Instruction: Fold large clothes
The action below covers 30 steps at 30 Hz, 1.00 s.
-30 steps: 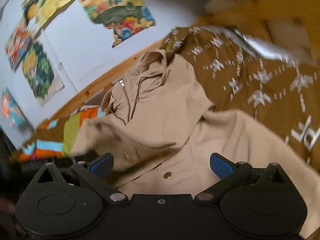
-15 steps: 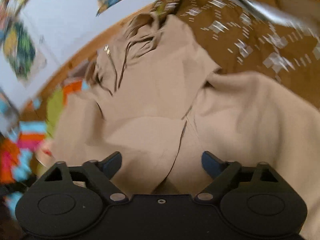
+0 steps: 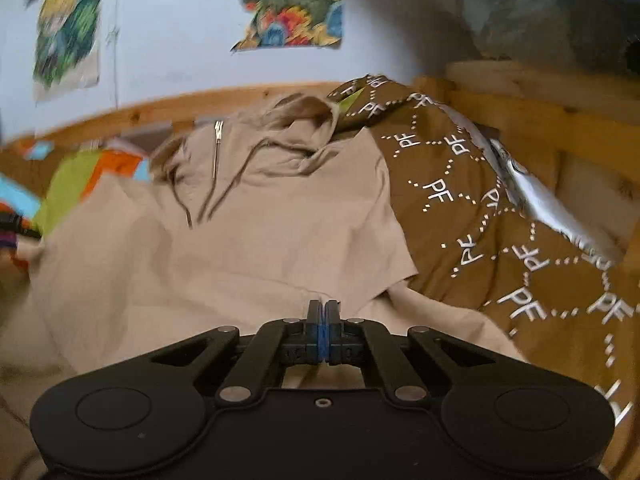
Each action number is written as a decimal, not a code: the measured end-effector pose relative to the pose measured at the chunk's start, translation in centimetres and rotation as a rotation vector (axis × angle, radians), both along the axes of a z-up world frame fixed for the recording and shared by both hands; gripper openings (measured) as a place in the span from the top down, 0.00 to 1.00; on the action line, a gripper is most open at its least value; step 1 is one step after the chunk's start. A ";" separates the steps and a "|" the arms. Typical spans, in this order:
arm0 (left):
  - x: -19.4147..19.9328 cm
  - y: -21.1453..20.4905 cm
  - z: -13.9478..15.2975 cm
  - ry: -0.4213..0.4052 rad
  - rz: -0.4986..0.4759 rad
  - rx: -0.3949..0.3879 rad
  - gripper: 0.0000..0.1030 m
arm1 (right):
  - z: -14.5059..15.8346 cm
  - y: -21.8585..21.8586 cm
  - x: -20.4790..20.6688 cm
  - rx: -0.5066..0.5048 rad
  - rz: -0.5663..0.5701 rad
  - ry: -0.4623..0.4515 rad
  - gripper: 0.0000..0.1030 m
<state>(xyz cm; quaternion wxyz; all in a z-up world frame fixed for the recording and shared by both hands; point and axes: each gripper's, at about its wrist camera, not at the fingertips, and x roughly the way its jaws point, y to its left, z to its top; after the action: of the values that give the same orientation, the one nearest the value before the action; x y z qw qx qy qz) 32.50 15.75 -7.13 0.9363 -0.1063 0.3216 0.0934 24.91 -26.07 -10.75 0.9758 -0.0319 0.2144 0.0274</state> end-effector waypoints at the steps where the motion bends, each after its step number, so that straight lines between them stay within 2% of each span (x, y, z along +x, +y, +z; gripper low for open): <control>1: 0.9 0.0 -0.8 0.028 0.005 0.013 0.33 | -0.5 0.1 0.4 -0.035 -0.002 0.014 1.00; 4: 2.7 -0.1 -3.2 0.094 0.024 0.042 0.38 | -2.3 0.2 1.5 -0.071 -0.025 0.076 1.00; 6: 2.8 0.1 -4.2 0.089 0.035 0.039 0.37 | -3.3 0.5 2.1 -0.090 -0.029 0.101 1.00; 10: 2.8 -0.4 -4.6 0.095 0.016 0.093 0.37 | -3.9 0.5 2.2 -0.085 -0.021 0.115 1.00; 11: 2.8 -0.4 -4.3 0.106 0.013 0.098 0.36 | -3.8 0.3 2.1 -0.067 -0.014 0.125 0.97; 12: 2.6 -0.2 -3.9 0.113 0.016 0.094 0.34 | -3.7 0.1 2.0 -0.046 -0.008 0.135 0.93; 14: 1.4 0.1 -2.9 0.108 0.017 0.081 0.28 | -2.9 -0.4 0.9 0.003 0.030 0.147 0.68; 15: 0.4 0.3 -2.4 0.094 0.008 0.078 0.26 | -2.6 -0.5 0.1 0.010 0.051 0.142 0.61; 16: -0.6 0.4 -1.9 0.080 -0.006 0.080 0.22 | -2.1 -0.5 -0.8 0.004 0.075 0.133 0.51; 18: -3.4 0.6 -0.9 0.058 -0.048 0.087 0.15 | -1.5 -0.4 -2.7 -0.030 0.138 0.116 0.44; 20: -6.4 0.5 0.1 0.048 -0.095 0.095 0.09 | -1.1 0.0 -4.7 -0.090 0.192 0.099 0.30; 22: -9.1 0.2 1.0 0.066 -0.151 0.092 0.03 | -0.8 0.4 -6.9 -0.156 0.236 0.088 0.23; 24: -12.0 -0.4 1.6 0.091 -0.209 0.083 0.01 | -0.8 0.9 -9.3 -0.217 0.281 0.089 0.19; 26: -14.7 -1.1 1.9 0.114 -0.258 0.081 0.01 | -0.9 1.2 -11.3 -0.266 0.315 0.092 0.09; 28: -17.4 -2.1 1.7 0.124 -0.309 0.083 0.01 | -1.2 1.6 -13.3 -0.325 0.351 0.103 0.04; 30: -19.7 -3.0 1.1 0.125 -0.343 0.091 0.01 | -1.9 2.0 -14.8 -0.401 0.373 0.121 0.04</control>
<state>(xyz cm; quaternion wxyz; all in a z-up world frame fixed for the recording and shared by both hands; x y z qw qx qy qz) 12.79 12.74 -6.06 0.9204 -0.0016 0.3882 -0.0468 10.14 -24.03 -12.68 0.9136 -0.2616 0.2636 0.1656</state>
